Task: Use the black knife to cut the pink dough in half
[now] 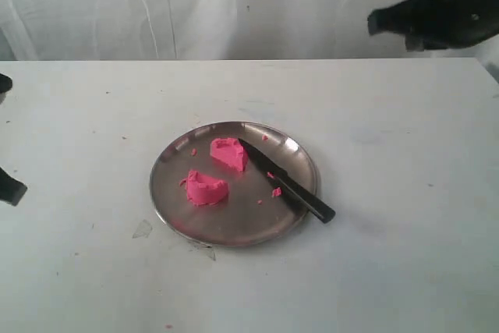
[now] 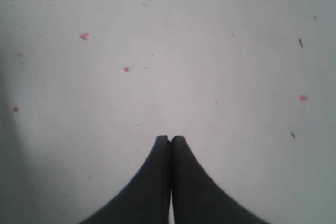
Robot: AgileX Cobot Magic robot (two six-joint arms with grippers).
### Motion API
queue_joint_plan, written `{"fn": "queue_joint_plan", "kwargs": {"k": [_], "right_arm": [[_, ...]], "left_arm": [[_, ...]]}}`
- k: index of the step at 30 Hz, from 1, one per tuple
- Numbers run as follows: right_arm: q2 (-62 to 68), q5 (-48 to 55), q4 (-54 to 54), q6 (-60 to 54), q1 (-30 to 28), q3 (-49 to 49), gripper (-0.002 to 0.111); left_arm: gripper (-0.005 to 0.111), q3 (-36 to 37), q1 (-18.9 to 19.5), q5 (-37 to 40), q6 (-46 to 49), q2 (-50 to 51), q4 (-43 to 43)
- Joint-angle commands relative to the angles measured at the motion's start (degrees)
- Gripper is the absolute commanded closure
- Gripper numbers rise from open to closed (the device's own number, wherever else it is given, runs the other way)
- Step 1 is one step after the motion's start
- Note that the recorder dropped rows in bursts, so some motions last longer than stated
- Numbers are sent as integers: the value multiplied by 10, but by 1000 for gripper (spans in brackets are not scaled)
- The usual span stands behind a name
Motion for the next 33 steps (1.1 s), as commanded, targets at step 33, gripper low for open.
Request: {"fn": "queue_joint_plan", "kwargs": {"k": [33], "right_arm": [[-647,-262,-12,-26,-6,423,108]], "left_arm": [[107,140,1,-62,-32,-396,27]]}}
